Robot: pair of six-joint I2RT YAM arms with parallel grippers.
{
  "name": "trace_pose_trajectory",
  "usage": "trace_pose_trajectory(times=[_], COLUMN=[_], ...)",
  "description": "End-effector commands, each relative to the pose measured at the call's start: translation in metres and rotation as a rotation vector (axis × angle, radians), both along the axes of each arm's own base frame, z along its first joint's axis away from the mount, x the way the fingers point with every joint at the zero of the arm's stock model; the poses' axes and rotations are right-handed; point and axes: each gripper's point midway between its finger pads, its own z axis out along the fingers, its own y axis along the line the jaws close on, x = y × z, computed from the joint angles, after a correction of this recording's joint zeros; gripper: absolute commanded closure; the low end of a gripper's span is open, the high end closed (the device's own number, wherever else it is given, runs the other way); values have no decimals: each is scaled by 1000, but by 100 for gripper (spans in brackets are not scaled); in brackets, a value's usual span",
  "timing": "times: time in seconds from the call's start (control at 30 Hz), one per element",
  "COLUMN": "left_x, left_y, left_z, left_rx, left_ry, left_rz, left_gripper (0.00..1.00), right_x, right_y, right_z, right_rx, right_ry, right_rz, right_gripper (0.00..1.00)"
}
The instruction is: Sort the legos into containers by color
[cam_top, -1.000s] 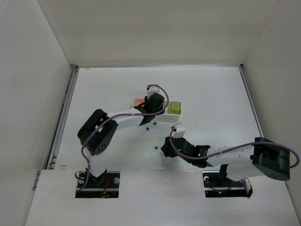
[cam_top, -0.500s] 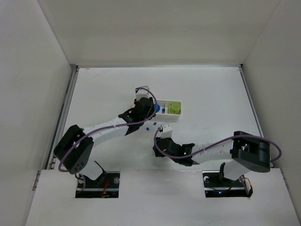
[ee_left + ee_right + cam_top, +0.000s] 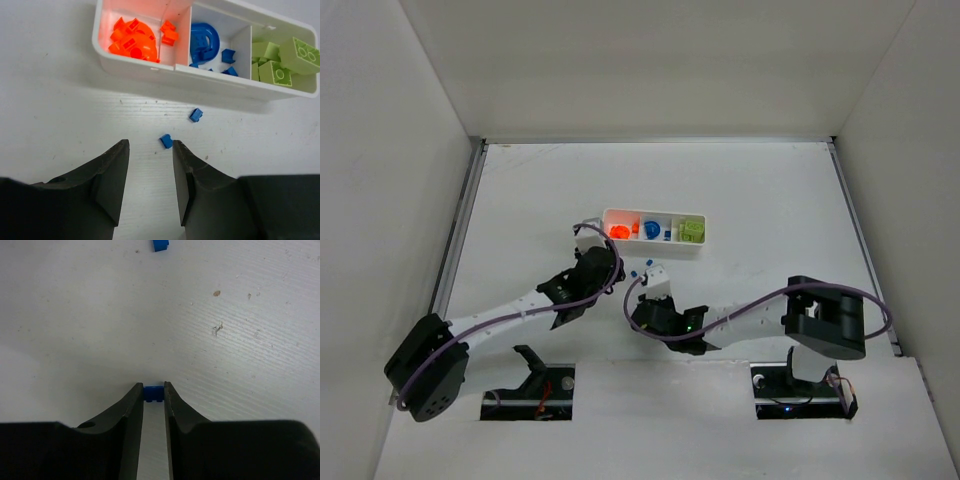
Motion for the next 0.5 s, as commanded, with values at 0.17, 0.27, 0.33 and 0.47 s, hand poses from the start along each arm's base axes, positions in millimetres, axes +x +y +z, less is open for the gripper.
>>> trace_pose_trajectory(times=[0.17, 0.27, 0.33, 0.47], left_x=[-21, -24, -24, -18], left_y=[5, -3, -10, -24], left_z=[-19, -26, -28, -29], left_rx=[-11, -14, -14, -12], left_ry=[25, 40, 43, 30], left_rz=[14, 0, -8, -26], left_gripper=[61, 61, 60, 59], right_x=[4, 19, 32, 66], right_y=[-1, -2, -4, -11], right_z=[39, 68, 88, 123], right_rx=[70, 146, 203, 289], right_ry=[-47, -69, -84, -125], right_rz=[-36, -40, -35, -34], right_gripper=[75, 75, 75, 75])
